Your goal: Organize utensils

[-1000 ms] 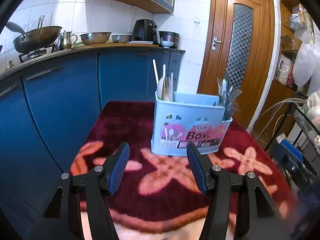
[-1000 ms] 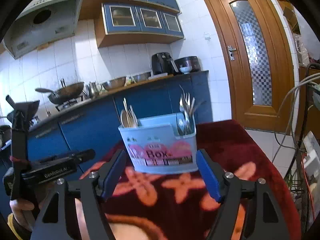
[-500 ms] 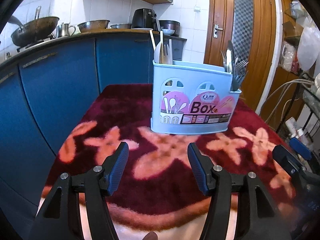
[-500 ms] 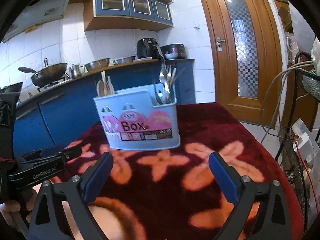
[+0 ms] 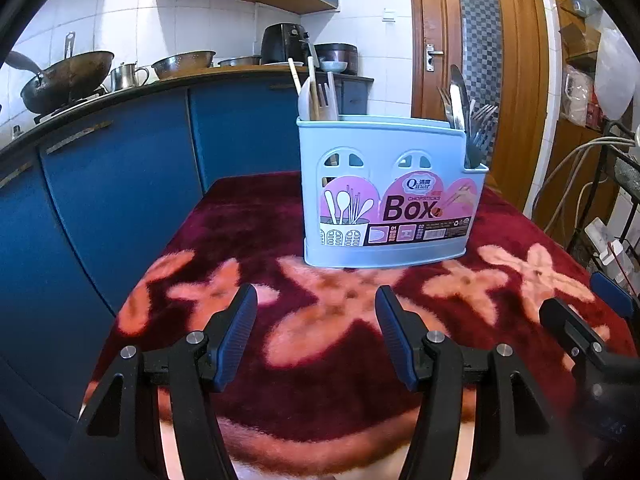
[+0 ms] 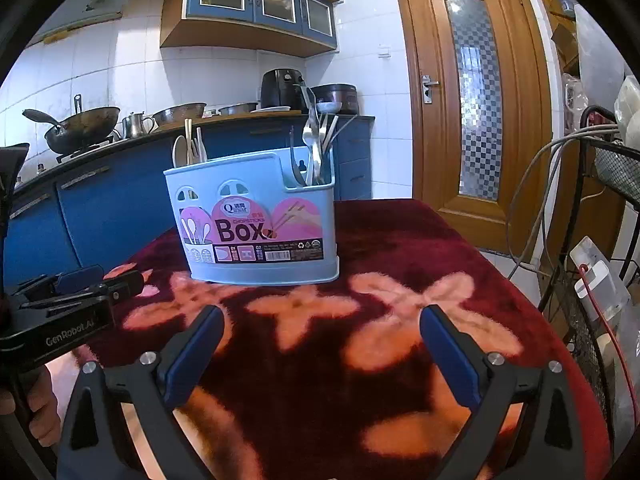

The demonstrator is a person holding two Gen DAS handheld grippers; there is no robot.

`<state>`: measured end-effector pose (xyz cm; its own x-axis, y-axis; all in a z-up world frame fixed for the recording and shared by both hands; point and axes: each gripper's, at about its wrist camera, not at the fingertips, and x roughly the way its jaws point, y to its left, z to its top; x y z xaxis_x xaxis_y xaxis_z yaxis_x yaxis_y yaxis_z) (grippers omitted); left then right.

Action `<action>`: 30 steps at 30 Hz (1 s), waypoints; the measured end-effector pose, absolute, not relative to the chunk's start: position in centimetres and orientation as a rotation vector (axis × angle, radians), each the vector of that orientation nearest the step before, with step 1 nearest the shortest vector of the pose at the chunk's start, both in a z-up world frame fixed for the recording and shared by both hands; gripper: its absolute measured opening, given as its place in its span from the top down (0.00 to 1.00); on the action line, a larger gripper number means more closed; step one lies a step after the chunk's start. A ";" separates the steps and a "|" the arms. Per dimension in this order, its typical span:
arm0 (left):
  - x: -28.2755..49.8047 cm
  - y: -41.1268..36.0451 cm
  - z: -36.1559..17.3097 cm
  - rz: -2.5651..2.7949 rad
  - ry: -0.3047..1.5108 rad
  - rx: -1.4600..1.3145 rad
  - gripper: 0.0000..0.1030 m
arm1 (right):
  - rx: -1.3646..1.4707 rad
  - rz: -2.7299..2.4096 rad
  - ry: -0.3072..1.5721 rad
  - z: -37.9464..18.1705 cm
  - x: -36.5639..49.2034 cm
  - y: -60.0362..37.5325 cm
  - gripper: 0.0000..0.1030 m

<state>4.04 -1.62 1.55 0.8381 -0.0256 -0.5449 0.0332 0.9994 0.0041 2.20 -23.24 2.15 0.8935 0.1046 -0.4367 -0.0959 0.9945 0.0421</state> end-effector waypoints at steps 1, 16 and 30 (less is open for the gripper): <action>4.1 -1.7 1.5 -0.032 0.576 0.016 0.39 | 0.022 0.104 0.454 2.1 2.2 -23.3 0.03; 4.1 -1.6 1.5 -0.029 0.574 0.008 0.39 | 0.027 0.104 0.457 2.0 2.3 -23.3 0.03; 4.1 -1.5 1.5 -0.027 0.572 -0.002 0.39 | 0.027 0.104 0.458 2.0 2.3 -23.3 0.02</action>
<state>4.05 -1.51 1.51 0.8406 -0.0261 -0.5410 0.0248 0.9996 -0.0097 2.26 -23.28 2.04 0.8918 0.1060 -0.4398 -0.0940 0.9944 0.0490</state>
